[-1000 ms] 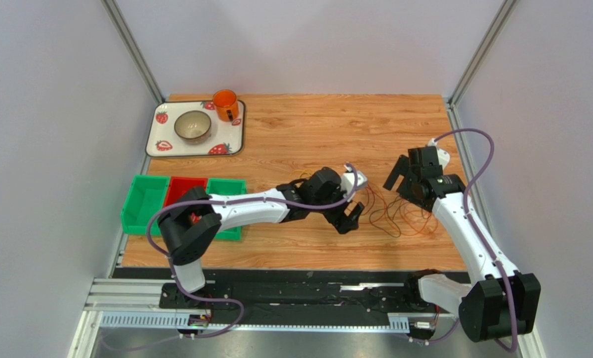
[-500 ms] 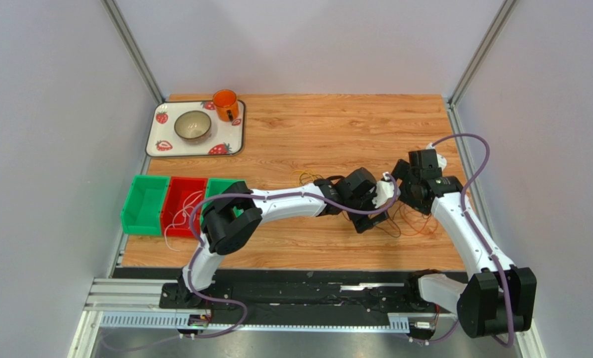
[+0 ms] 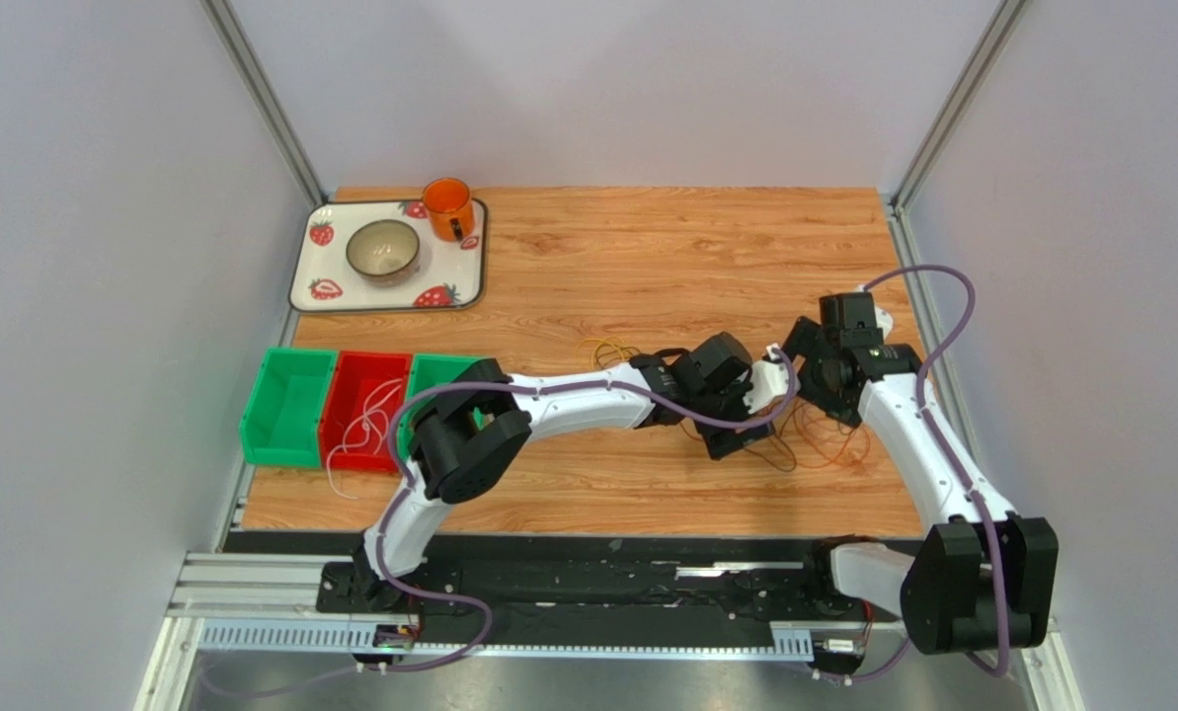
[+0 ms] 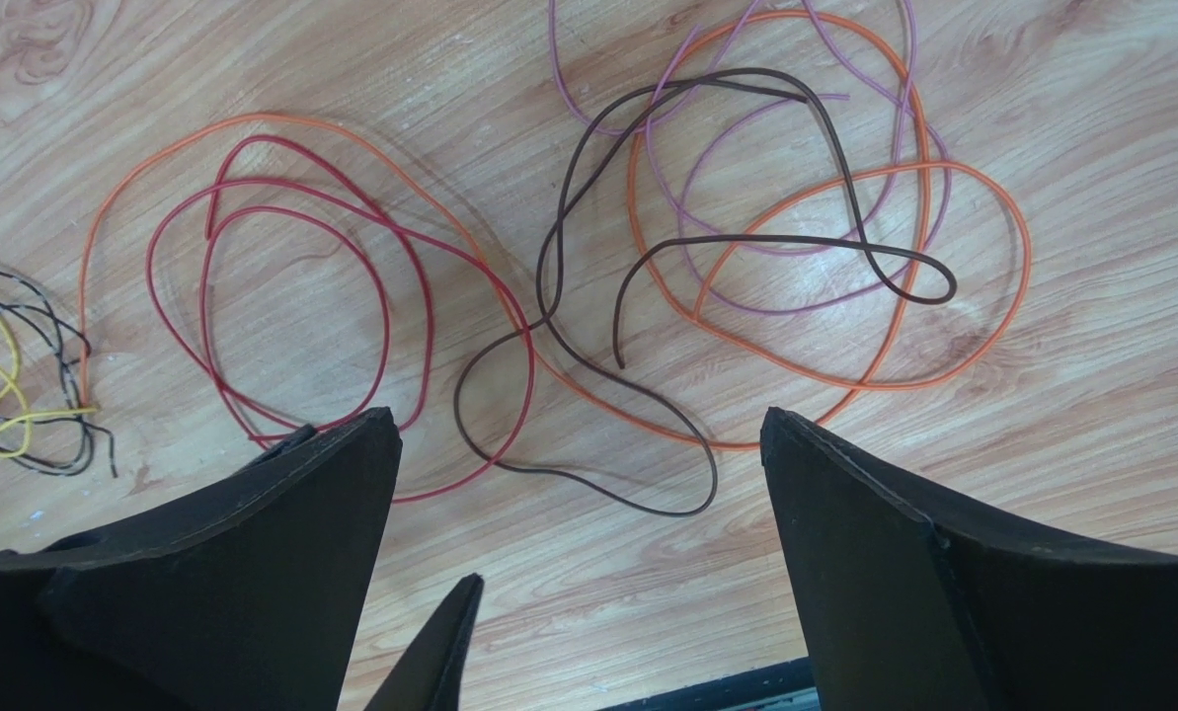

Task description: Untangle the cables

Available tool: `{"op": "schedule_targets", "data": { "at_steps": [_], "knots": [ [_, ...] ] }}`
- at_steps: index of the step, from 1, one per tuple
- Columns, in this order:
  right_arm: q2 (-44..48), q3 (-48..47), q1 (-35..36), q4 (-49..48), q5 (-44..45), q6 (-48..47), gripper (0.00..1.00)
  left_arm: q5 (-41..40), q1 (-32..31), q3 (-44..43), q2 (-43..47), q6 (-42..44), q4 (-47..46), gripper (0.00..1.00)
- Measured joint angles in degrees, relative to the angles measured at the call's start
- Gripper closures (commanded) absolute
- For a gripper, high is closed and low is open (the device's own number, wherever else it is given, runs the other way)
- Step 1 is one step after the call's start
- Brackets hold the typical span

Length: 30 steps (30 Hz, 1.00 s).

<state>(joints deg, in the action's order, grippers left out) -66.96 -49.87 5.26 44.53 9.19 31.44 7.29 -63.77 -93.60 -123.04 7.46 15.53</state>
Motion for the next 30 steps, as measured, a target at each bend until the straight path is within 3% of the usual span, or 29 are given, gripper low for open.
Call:
{"op": "schedule_targets", "data": {
  "at_steps": [10,13,14,15,30],
  "knots": [
    [-4.6,-7.2,-10.1,-1.7,-9.4,0.3,0.03,0.0,-1.0,3.3,-2.6,-0.6,-2.9,0.18],
    [-5.6,-7.2,-12.7,-1.9,-10.9,0.3,0.03,-0.2,-1.0,3.5,-2.6,-1.0,-3.4,0.37],
    [-5.8,-7.2,-13.2,-1.9,-11.3,0.2,0.03,-0.3,-1.0,3.5,-2.7,-1.1,-3.7,0.56],
    [-5.9,-7.2,-13.2,-1.9,-12.2,0.2,0.04,-0.4,-1.0,3.5,-2.8,-1.2,-4.2,1.0],
    [-5.9,-6.9,-13.2,-3.1,-17.3,0.3,0.09,-6.4,-1.0,1.3,-3.6,-3.7,-2.1,1.0]
  ]
}}
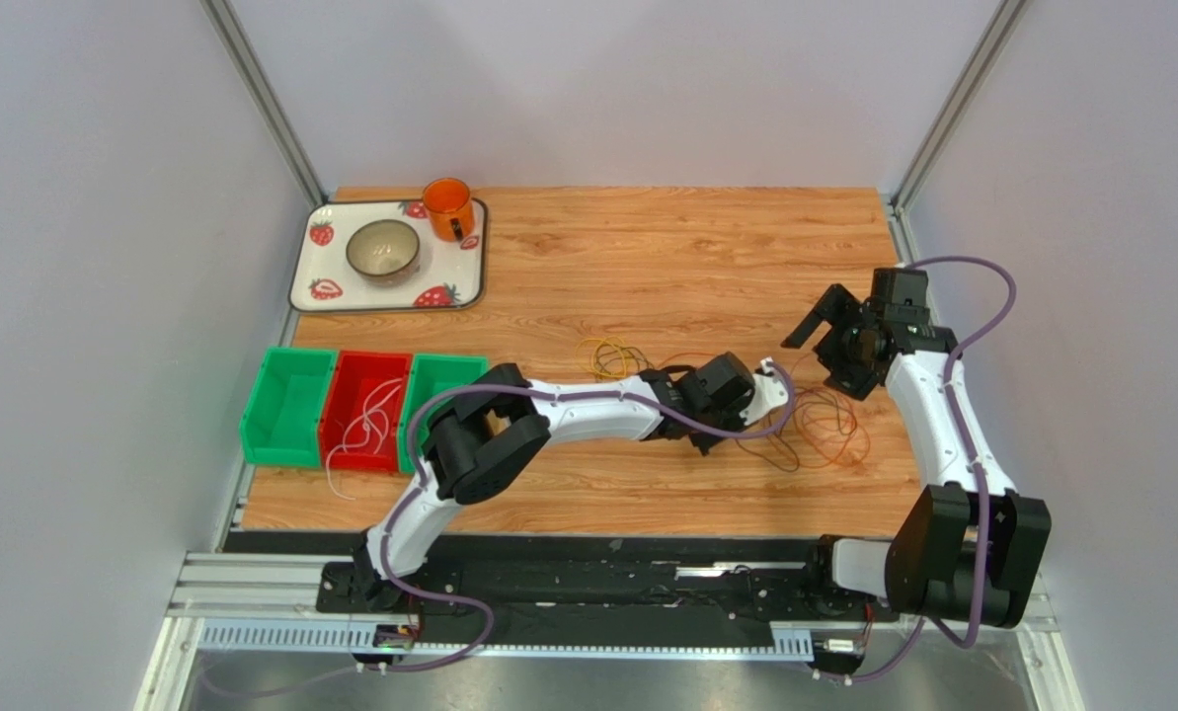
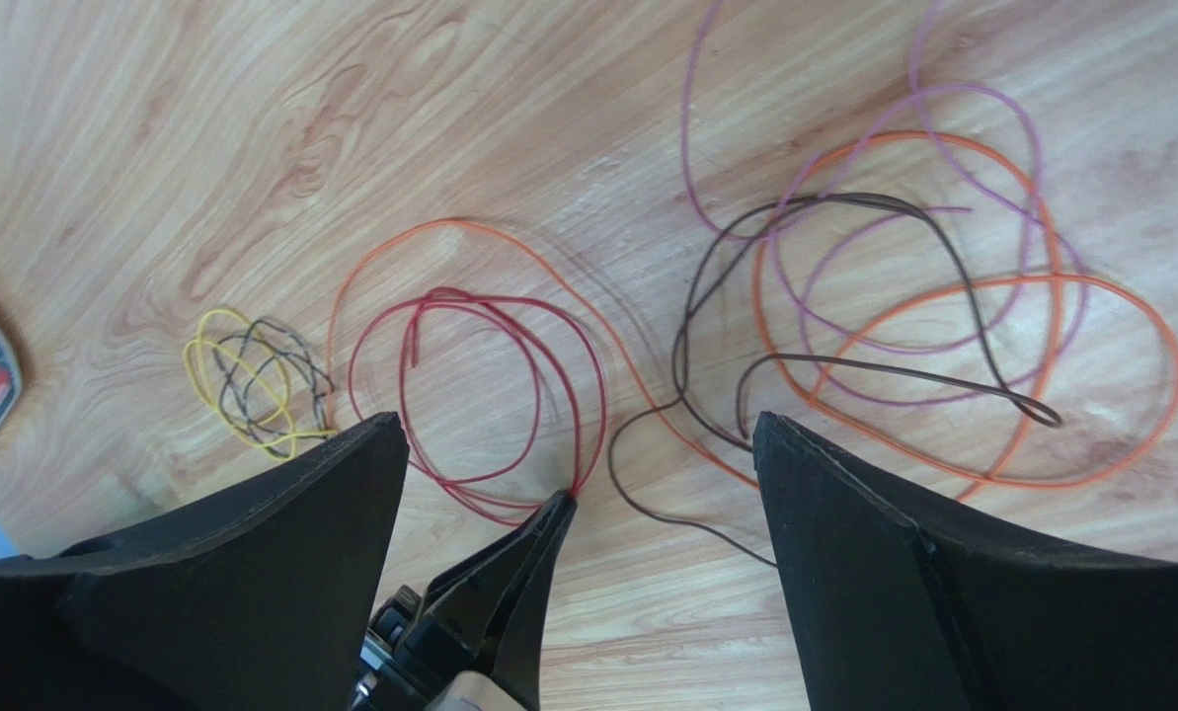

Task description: Untangle the cables

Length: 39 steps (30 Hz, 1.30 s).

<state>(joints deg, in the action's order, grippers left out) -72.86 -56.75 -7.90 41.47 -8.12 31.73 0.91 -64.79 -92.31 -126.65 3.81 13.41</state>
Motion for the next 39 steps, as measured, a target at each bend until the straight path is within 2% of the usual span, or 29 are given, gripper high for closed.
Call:
{"op": "schedule_targets", "data": {
  "at_steps": [7,17,22,27,35,39],
  "knots": [
    [3.0,2.5,0.0,-2.9,-4.3,0.9,0.09,-2.8,2.7,4.4,7.4,-3.8,7.8,1.0],
    [3.6,7.6,0.4,-7.4,-8.5,1.9,0.12,-4.0,11.1,10.3,37.9,-12.5,14.3,1.0],
    [4.4,10.6,2.1,-9.9,-9.0,2.6,0.12,-6.1,16.9,10.2,52.1,-15.5,21.9,1.0],
    [4.6,12.0,3.4,-12.6,-9.5,3.6,0.13,-10.6,20.6,6.8,61.3,-17.2,32.0,1.0],
    [3.8,12.1,4.5,-14.4,-10.4,4.0,0.14,-21.0,23.4,0.9,69.1,-18.0,42.3,1.0],
    [3.8,12.1,4.5,-14.4,-10.4,4.0,0.14,-24.3,23.4,-7.7,71.0,-16.9,45.5,1.0]
  ]
}}
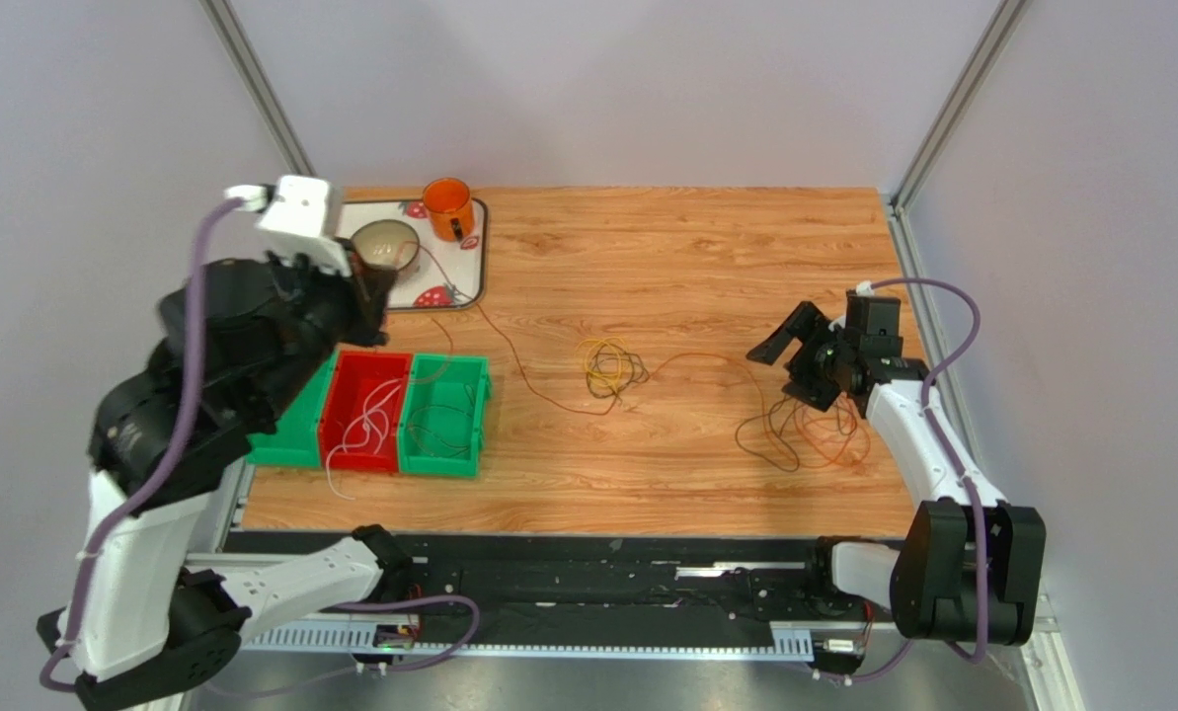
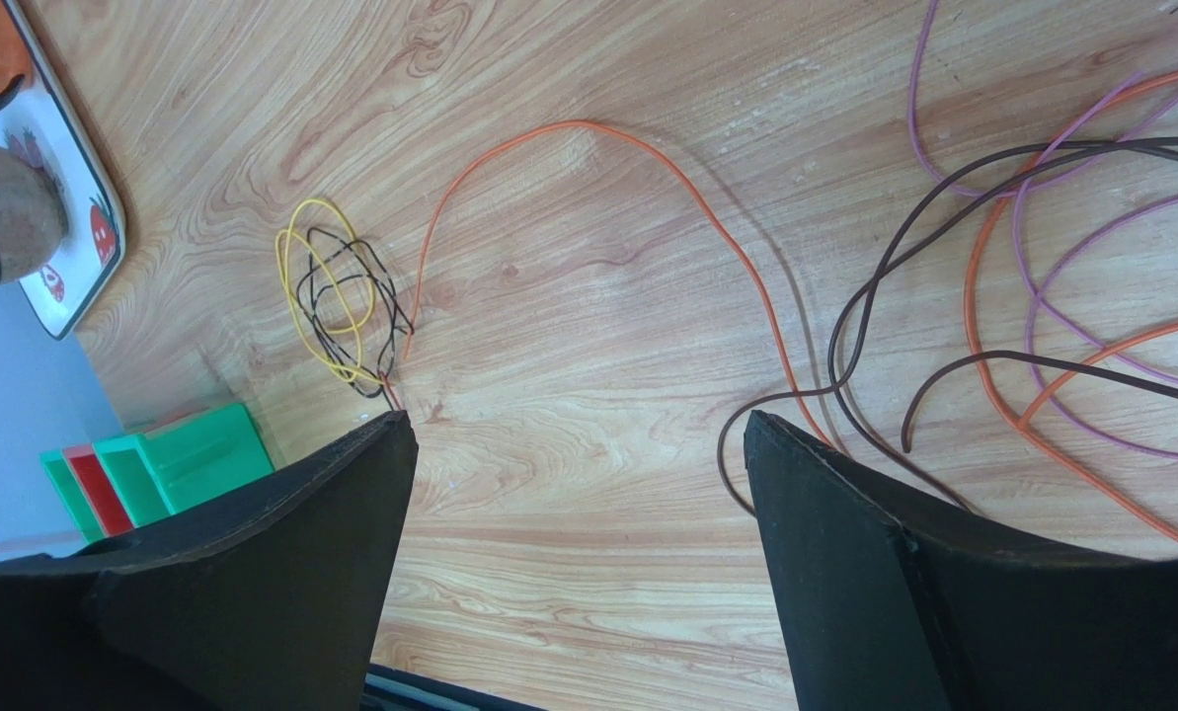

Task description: Untangle the cables

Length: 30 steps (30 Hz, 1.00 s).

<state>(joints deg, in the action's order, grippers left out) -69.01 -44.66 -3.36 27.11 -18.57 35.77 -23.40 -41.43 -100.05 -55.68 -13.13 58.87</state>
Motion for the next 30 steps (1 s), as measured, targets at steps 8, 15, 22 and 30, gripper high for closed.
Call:
{"op": "schedule_targets", "data": {
  "at_steps": [8,15,22,30],
  "knots": [
    [0.0,0.0,0.3,0.0,0.0,0.0,0.14,-6.1,0.0,-12.9,2.3,3.3,0.2,1.0],
    [-0.1,0.0,0.7,0.0,0.0,0.0,0.14,-8.6,0.0,-11.0,2.8,5.1,0.0,1.0],
    [-0.2,0.1,0.7,0.0,0.0,0.0,0.14,-7.9,0.0,-3.3,3.2,5.0,-0.8,1.0],
    [-0.2,0.6,0.9,0.0,0.0,-0.2,0.14,-7.8,0.0,-1.8,5.3,5.1,-2.6,1.0]
  ]
}}
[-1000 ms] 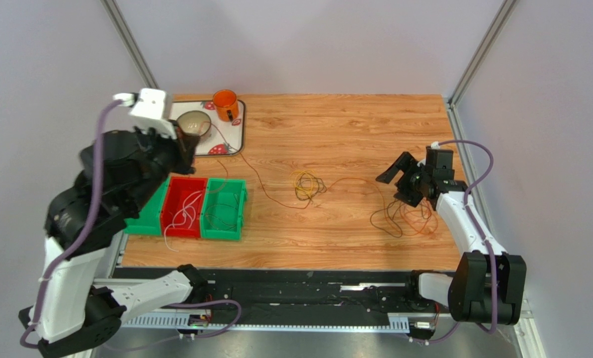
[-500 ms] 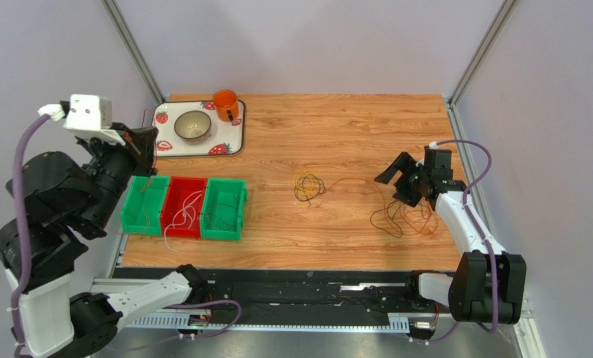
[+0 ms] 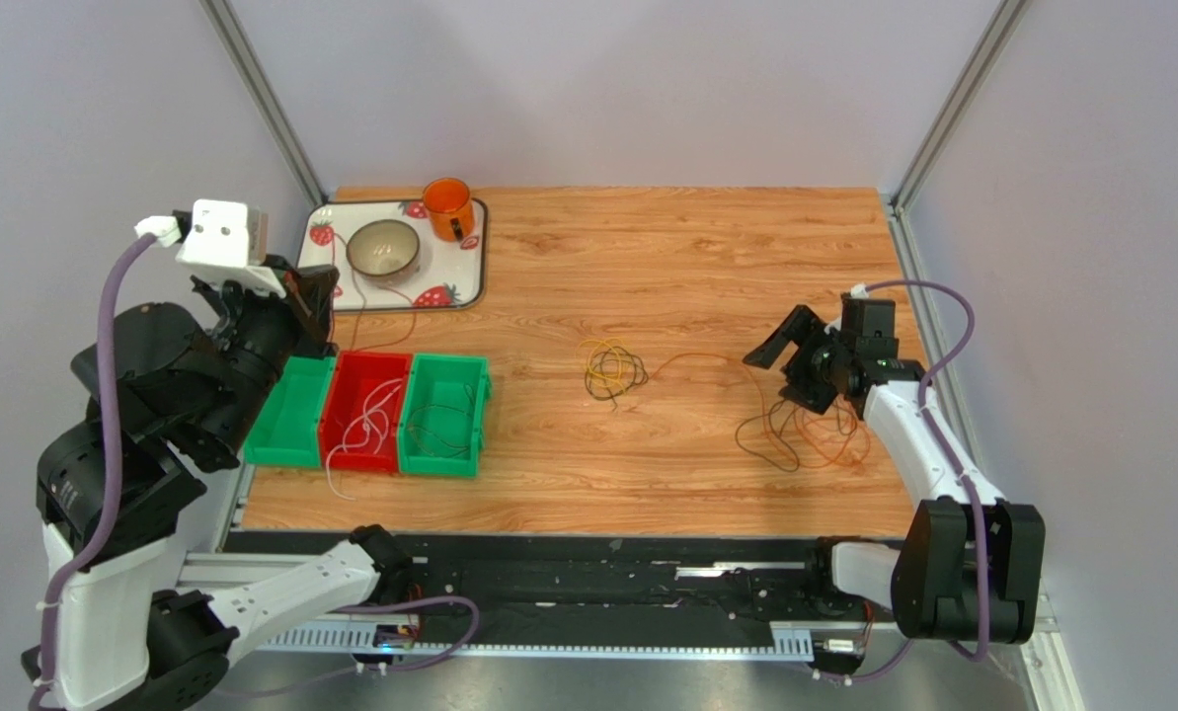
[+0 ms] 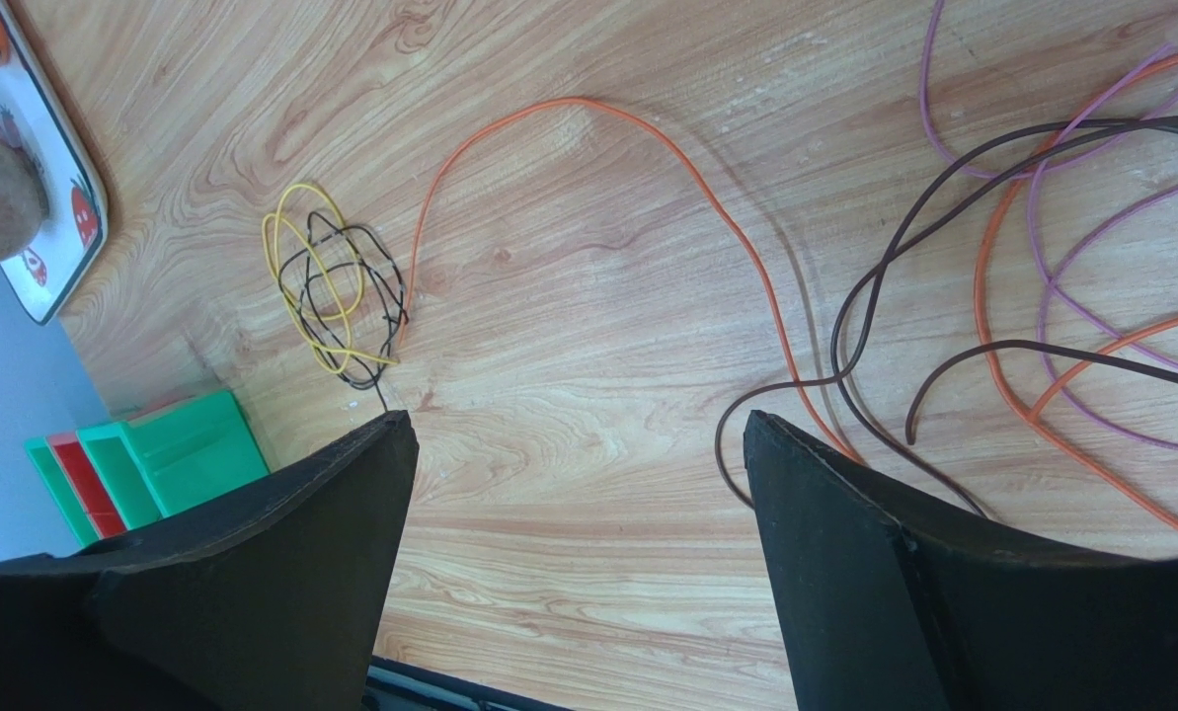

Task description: Untangle the cables

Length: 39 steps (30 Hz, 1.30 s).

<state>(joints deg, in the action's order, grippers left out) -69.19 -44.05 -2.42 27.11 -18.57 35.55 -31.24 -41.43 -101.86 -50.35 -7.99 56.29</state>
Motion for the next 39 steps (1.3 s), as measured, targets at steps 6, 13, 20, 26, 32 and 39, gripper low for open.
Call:
{"op": "schedule_targets", "data": {
  "at_steps": [6,13,20,26,32,39],
  "knots": [
    [0.0,0.1,0.0,0.0,0.0,-0.2,0.14,1.0,0.0,0.2,0.7,0.1,-1.5,1.0],
    [0.0,0.2,0.0,0.0,0.0,-0.4,0.14,4.2,0.0,-5.3,-2.1,0.9,-1.9,1.0],
    [0.0,0.2,0.0,0.0,0.0,-0.4,0.14,4.6,0.0,-2.4,-0.6,1.0,-4.9,1.0],
    [0.0,0.2,0.0,0.1,0.0,-1.1,0.14,3.2,0.0,7.2,0.7,1.0,-6.8,1.0],
    [0.0,0.6,0.0,0.1,0.0,-1.5,0.14,2.0,0.0,17.6,2.0,0.5,-11.2,1.0],
    [0.0,1.1,0.0,0.2,0.1,-2.4,0.14,1.6,0.0,29.2,2.3,-2.2,-14.7,1.0]
  ]
}}
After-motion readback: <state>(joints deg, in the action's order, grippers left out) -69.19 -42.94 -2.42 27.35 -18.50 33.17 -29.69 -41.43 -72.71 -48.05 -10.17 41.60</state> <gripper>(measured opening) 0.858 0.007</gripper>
